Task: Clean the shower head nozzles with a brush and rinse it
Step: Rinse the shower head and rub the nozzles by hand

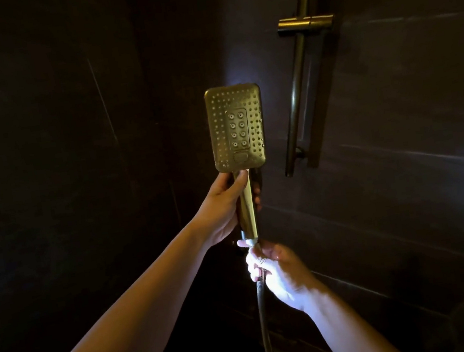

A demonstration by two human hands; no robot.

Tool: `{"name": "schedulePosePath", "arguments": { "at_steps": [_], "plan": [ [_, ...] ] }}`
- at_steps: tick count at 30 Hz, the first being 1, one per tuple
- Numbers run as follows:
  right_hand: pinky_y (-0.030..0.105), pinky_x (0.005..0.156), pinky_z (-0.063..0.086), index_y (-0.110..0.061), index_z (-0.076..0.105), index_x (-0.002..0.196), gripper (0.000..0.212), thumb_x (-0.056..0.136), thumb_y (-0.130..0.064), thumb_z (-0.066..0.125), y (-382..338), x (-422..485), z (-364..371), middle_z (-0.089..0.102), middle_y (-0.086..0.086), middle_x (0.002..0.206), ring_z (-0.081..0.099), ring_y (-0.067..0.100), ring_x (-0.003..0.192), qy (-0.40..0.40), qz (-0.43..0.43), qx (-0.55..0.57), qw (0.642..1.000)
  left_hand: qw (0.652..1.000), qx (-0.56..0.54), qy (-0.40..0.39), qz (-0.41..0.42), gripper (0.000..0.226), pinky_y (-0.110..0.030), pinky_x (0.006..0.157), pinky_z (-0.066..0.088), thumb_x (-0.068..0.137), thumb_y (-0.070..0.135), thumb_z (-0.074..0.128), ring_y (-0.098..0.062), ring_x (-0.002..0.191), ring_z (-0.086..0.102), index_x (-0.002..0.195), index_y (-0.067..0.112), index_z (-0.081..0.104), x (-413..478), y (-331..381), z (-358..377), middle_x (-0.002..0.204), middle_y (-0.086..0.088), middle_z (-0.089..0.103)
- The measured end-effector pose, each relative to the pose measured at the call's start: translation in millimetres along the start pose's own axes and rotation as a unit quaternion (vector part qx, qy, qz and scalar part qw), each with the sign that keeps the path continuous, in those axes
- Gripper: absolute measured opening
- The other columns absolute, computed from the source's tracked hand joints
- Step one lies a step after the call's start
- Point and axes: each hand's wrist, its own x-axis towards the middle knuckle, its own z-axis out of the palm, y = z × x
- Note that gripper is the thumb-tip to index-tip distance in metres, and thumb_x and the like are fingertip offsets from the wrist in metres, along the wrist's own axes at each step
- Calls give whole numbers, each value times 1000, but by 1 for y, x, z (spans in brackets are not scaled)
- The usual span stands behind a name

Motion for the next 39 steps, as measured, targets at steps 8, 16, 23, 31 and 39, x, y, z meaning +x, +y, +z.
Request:
{"name": "schedulePosePath", "arguments": {
  "at_steps": [8, 16, 23, 31, 39],
  "plan": [
    [21, 54, 33, 7, 58, 125, 39, 88, -6, 59, -14, -5, 12, 43, 4, 67, 38, 10, 57, -11, 12, 61, 998, 998, 54, -19, 18, 17, -36, 70, 56, 95, 27, 58, -21, 75, 64, 110, 20, 62, 0, 15, 6, 82, -7, 66],
    [25, 59, 28, 6, 55, 127, 39, 91, -9, 57, -23, -9, 15, 45, 2, 66, 38, 11, 56, -81, 14, 130, 988, 999, 21, -33, 28, 15, -35, 67, 54, 95, 31, 60, -19, 70, 61, 105, 20, 63, 2, 23, 14, 83, -8, 62],
    [29, 62, 33, 2, 57, 128, 41, 90, -14, 62, -27, -12, 13, 44, 4, 69, 37, 15, 60, -154, 27, 171, 973, 996, -17, -92, 1, 9, -36, 69, 49, 100, 26, 54, -19, 70, 55, 105, 18, 54, 2, 32, 20, 85, -8, 55],
    [30, 60, 34, 1, 55, 121, 38, 87, -13, 64, -32, -4, 2, 52, 9, 76, 40, 15, 62, -173, 33, 214, 961, 998, 10, -66, 12, 11, -37, 67, 48, 100, 23, 53, -19, 67, 55, 110, 19, 51, 6, 27, 30, 83, -7, 55],
    [24, 45, 33, -4, 64, 83, 20, 70, 8, 73, -23, 2, -2, 52, 9, 69, 41, 14, 51, 2, -3, 142, 990, 995, 24, 71, 70, 11, -37, 62, 51, 99, 20, 54, -20, 65, 59, 107, 17, 61, 13, 0, 25, 77, -7, 60]
  ]
}}
